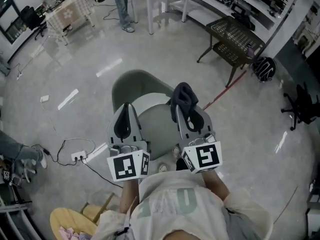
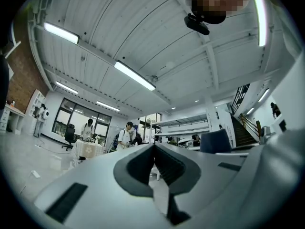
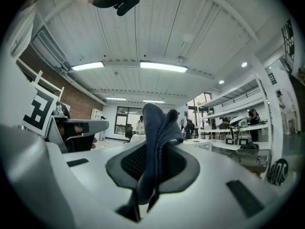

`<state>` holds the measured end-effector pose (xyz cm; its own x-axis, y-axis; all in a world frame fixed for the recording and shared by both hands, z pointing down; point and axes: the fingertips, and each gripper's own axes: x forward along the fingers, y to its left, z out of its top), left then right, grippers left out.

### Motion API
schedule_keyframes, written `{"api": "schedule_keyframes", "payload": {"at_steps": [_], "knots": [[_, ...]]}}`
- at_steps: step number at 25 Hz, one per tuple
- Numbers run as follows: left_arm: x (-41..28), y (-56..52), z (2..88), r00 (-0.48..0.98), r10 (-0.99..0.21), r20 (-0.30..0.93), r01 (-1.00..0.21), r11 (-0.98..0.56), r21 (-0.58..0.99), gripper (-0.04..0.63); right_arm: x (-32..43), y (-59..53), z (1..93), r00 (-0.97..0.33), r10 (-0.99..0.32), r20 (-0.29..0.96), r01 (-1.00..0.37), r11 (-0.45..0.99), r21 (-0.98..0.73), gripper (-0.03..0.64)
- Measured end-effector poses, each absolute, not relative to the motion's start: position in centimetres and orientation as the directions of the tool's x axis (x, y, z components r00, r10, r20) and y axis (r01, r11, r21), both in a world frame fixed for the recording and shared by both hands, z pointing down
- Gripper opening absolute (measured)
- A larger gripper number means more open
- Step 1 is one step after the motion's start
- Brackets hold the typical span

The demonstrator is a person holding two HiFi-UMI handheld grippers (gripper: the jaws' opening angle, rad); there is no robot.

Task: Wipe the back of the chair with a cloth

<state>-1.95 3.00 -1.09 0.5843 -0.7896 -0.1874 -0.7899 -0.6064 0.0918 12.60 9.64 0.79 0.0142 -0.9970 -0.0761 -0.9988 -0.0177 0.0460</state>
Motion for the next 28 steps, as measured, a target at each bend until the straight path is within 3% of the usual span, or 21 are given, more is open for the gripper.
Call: {"api": "schedule_keyframes", "payload": {"at_steps": [11, 18, 28], "knots": [[2.3, -1.5, -0.5, 0.512, -0.839, -0.185, -0.836, -0.536, 0.114, 0.015, 17.1, 4.3, 1.4, -0.091, -0.992, -0.085, -0.995, 0.086, 0.059, 0.058], [5.8, -3.0, -1.4, 0.385, -0.904, -0.183, -0.906, -0.408, 0.109, 0.015, 22.3, 1.9, 0.7, -0.223, -0.973, -0.066, -0.973, 0.218, 0.074, 0.057], [-4.8, -5.8, 0.8, 0.126, -0.980, -0.153, -0.987, -0.140, 0.082, 0.015, 10.6, -6.8, 2.2, -0.535, -0.841, -0.075, -0.845, 0.534, 0.044, 0.057]]}}
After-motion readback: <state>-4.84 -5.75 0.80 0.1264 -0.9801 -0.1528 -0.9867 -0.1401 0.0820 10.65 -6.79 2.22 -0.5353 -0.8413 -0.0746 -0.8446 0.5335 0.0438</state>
